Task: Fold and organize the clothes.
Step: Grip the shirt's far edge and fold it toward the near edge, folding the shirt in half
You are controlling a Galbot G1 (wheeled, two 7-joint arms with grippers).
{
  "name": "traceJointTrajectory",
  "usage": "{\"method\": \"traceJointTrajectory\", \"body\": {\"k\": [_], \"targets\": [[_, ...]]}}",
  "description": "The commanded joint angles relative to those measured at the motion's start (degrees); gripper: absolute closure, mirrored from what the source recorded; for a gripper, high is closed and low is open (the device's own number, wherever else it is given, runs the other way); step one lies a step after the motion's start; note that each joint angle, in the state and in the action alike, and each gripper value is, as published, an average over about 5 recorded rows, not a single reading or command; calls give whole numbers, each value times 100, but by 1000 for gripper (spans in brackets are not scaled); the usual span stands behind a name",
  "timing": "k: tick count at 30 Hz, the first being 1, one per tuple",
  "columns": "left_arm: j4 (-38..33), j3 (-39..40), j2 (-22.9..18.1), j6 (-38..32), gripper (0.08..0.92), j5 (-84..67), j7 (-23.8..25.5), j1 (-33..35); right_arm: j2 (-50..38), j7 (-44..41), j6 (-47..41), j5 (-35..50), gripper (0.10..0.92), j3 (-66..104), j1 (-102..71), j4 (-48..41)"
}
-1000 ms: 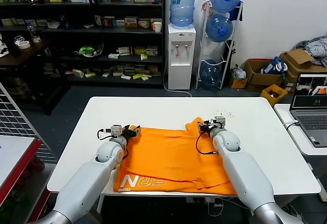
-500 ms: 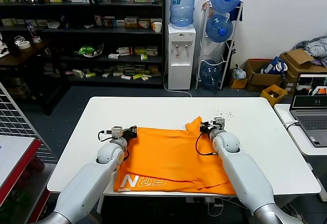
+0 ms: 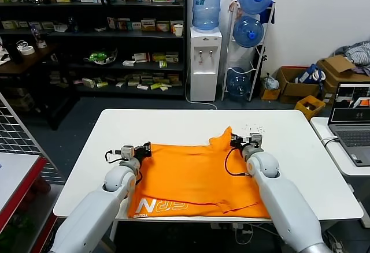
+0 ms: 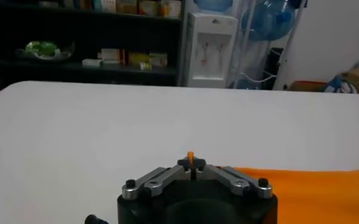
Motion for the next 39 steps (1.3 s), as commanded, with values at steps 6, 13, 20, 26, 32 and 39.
{"method": "traceJointTrajectory", "body": {"k": [6, 13, 20, 26, 32, 39], "targets": [[-2464, -427, 509, -31, 904, 446, -257, 1654, -848, 400, -250, 571, 901, 322, -1490, 2056], [-3070, -610, 716, -73, 904, 520, -292, 2351, -1110, 461, -308, 615, 901, 538, -2147, 2770], [-3380, -678, 787, -100, 904, 557, -431, 2705, -1278, 545, -383, 659, 901, 776, -2665, 3308], [-3499, -724, 800, -124, 904, 556, -514, 2882, -1354, 591, -433, 672, 901, 984, -3028, 3597], [-3633, -746, 811, -143, 904, 574, -604, 3054, -1399, 595, -436, 674, 901, 1190, -3412, 3815], [-3782, -822, 859, -183, 904, 665, -663, 3294, -1412, 530, -399, 700, 901, 1364, -3724, 3880]]}}
